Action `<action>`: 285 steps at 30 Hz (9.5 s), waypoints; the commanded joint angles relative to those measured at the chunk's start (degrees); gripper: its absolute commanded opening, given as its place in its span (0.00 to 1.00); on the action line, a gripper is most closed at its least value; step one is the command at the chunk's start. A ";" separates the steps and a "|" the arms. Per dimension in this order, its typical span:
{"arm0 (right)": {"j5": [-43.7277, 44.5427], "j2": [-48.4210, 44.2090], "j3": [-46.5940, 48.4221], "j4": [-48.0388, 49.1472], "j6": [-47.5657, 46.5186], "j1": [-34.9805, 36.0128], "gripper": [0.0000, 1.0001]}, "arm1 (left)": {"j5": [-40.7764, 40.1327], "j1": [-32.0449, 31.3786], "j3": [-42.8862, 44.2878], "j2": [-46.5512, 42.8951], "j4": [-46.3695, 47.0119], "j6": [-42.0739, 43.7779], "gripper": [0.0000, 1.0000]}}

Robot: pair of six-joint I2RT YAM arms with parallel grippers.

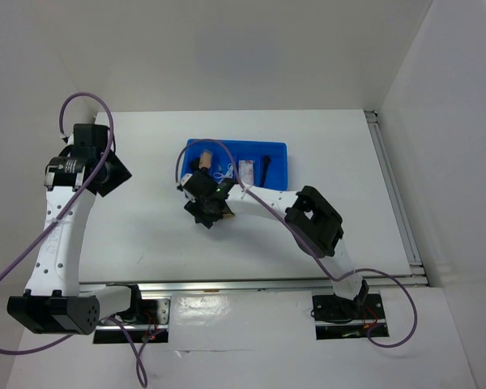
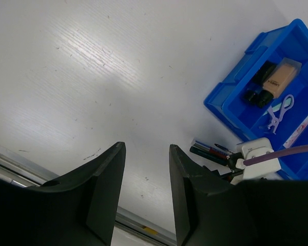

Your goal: Organize the makeup

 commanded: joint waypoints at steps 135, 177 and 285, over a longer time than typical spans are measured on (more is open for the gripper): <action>6.45 6.45 4.23 6.43 1.41 -3.36 0.62 | -0.14 0.94 0.12 -1.32 2.78 1.19 0.54; 11.28 -19.72 -6.32 13.20 -3.43 -0.10 0.20 | -2.51 0.94 1.88 -0.79 2.78 1.81 0.54; 5.92 -20.00 -6.59 5.20 4.30 -10.29 0.12 | 0.21 0.94 3.81 -1.32 2.78 1.81 0.54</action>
